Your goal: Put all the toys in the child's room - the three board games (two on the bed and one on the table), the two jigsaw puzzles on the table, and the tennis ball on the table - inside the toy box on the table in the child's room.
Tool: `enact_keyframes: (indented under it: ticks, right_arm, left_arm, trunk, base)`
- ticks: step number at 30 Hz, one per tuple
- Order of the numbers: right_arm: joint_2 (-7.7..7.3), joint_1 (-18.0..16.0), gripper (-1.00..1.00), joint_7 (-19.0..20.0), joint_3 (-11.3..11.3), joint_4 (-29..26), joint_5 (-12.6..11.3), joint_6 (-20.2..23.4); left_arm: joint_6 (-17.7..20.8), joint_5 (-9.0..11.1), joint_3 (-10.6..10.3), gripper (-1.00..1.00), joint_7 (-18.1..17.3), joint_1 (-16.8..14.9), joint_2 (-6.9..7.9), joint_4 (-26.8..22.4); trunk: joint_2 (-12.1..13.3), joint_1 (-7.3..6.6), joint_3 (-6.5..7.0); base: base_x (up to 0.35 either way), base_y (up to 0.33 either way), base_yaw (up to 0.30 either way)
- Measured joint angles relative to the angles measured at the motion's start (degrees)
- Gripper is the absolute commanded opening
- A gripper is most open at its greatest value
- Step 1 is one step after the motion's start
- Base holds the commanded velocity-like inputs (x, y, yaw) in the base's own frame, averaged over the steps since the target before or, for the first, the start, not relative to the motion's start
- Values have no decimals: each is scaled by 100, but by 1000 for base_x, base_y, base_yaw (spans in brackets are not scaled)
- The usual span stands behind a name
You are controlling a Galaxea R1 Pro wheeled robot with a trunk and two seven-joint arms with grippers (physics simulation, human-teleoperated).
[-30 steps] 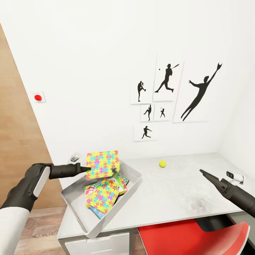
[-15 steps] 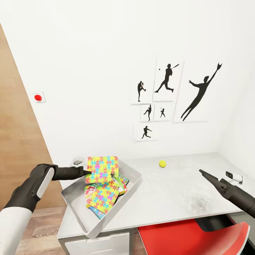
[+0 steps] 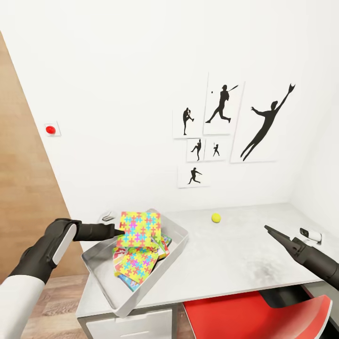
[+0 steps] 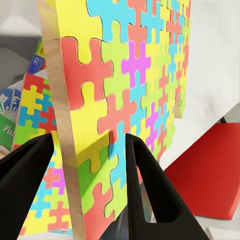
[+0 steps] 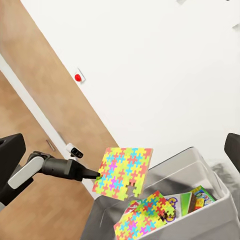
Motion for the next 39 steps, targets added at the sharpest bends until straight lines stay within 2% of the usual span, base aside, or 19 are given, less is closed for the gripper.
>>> enact_keyframes:
  ticks: [5, 11, 15, 27, 34, 39]
  right_arm:
    - [1, 0, 100, -1, 3, 0, 0, 0]
    - [-1, 0, 100, -1, -2, 0, 0, 0]
    - [-1, 0, 100, -1, -3, 0, 0, 0]
    - [5, 0, 100, -8, 12, 0, 0, -2]
    - [5, 0, 100, -10, 12, 0, 0, -6]
    - [5, 0, 100, -10, 8, 0, 0, -6]
  left_arm:
    - [4, -4, -27, -100, -9, 0, -4, 0]
    - [18, -8, -387, -100, 24, 0, -2, 0]
    - [22, -3, -467, -100, 35, 0, -1, 0]
    - [12, -11, -527, -100, 63, 0, -7, 29]
    - [-50, -36, -564, -100, 196, 0, -8, 385]
    - [-56, -30, -559, -100, 220, 0, -8, 456]
  trunk:
    - [0, 0, 0]
    - [0, 0, 0]
    - [0, 0, 0]
    - [0, 0, 0]
    - [0, 0, 0]
    - [0, 0, 0]
  base:
    - [0, 0, 0]
    - [0, 0, 0]
    - [0, 0, 0]
    - [0, 0, 0]
    - [0, 0, 0]
    - [0, 0, 0]
